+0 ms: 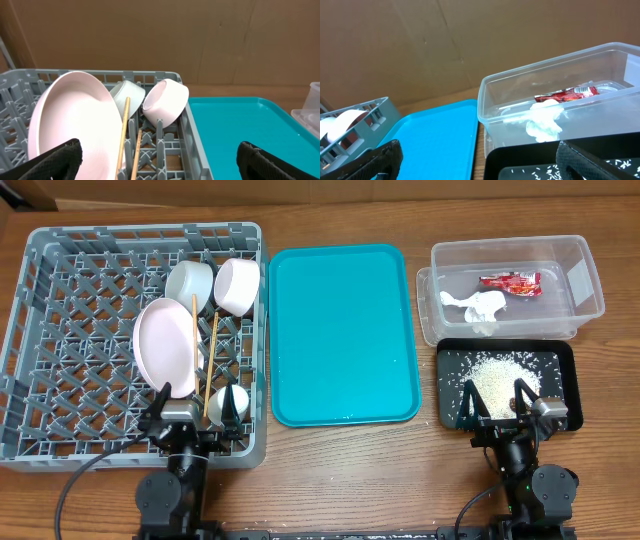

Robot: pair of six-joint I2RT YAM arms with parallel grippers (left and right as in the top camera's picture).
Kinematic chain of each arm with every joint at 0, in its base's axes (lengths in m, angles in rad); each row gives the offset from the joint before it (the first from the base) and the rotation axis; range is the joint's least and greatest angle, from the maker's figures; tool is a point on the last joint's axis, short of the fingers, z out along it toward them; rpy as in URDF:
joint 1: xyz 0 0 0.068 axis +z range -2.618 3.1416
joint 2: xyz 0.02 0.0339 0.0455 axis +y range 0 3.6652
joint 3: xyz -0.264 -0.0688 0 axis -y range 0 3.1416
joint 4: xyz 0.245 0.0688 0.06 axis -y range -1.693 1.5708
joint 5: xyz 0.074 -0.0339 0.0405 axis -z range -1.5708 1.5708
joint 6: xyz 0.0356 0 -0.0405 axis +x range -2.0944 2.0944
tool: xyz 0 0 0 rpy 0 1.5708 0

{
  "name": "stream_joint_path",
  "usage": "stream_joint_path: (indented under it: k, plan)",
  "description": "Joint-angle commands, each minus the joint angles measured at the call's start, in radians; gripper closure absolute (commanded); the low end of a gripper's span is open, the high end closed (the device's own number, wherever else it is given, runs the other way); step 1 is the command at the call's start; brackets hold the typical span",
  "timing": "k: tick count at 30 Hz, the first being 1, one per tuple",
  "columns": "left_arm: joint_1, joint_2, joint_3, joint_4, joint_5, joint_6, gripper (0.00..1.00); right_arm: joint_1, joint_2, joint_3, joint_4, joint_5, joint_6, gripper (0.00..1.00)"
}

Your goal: Sort waste into correct bins and load items into the dishwasher

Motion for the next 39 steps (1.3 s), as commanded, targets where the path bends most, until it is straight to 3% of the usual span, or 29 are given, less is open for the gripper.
stream_joint_path:
  k: [1,6,11,39]
  plan:
    - [0.008,-0.074,-0.073,0.037,0.01,0.068,0.0,-0.007,-0.01,-0.011,0.005,-0.001,-0.004,0.0]
    - [0.008,-0.074,-0.139,0.124,0.005,0.113,0.0,-0.007,-0.01,-0.011,0.005,-0.001,-0.004,0.0]
    - [0.011,-0.074,-0.138,0.028,-0.042,0.117,0.0,-0.007,-0.01,-0.011,0.005,-0.001,-0.004,0.0]
    - [0.013,-0.072,-0.138,0.031,-0.039,0.116,0.0,-0.007,-0.01,-0.011,0.005,-0.001,-0.004,0.0]
